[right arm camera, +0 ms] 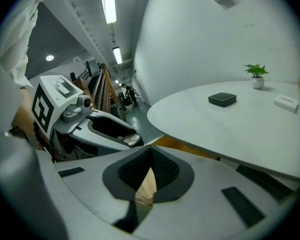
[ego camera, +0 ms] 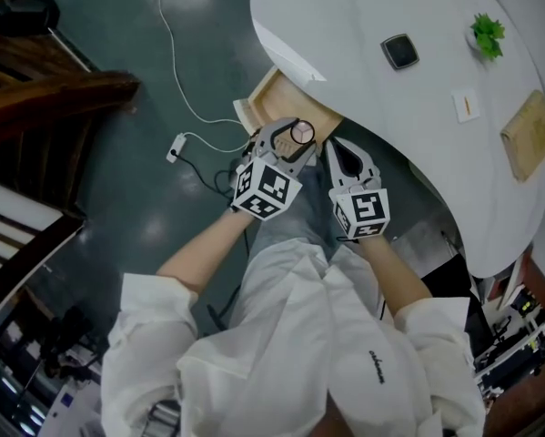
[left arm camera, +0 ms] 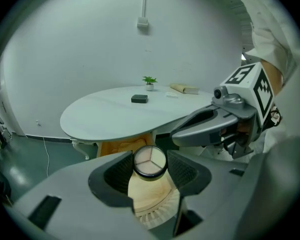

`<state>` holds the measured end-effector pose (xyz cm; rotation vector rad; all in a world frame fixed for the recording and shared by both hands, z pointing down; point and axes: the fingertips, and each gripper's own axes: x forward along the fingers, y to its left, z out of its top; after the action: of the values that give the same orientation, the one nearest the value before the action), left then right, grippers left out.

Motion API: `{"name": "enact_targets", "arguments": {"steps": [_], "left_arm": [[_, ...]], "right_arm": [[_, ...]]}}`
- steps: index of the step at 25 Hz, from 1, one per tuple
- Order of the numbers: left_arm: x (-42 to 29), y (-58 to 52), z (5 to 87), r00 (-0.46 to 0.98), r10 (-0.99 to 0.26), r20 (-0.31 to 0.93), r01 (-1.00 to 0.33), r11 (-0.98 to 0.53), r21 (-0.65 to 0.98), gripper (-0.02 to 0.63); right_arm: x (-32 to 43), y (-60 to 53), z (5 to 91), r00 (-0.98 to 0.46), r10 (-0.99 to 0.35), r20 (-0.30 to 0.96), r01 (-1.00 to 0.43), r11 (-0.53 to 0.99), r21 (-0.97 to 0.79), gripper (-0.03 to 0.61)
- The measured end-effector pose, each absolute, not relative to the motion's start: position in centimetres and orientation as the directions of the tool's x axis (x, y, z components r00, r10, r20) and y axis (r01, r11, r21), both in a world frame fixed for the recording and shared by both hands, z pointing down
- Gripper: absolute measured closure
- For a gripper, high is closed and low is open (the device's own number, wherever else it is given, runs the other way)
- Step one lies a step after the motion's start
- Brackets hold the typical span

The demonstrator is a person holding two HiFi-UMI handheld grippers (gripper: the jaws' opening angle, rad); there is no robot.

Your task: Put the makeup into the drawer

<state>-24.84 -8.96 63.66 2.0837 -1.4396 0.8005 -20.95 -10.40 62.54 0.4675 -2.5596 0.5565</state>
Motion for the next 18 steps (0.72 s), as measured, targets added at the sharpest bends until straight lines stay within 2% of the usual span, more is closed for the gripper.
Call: {"name": "enact_targets", "arguments": {"steps": [8,18], "left_arm": [[-25.7,-9.3,68.4,0.324,-0.562,0.761,-0.890,-0.454,0.044,0.387],[-24.2,-10.3,72.2,0.418,-0.379,0.826,-0.692,-0.722,0.019,0.387]], "right_arm": [[-23.0,-11.3,67.9,-0.791,-0.212,0.574,-0.434,0.856,-0.281,0.561],[-23.2,-12.1,72.2,-0.761,-0.201,0.617,-0.443,0.856,-0.267,0.561]]}}
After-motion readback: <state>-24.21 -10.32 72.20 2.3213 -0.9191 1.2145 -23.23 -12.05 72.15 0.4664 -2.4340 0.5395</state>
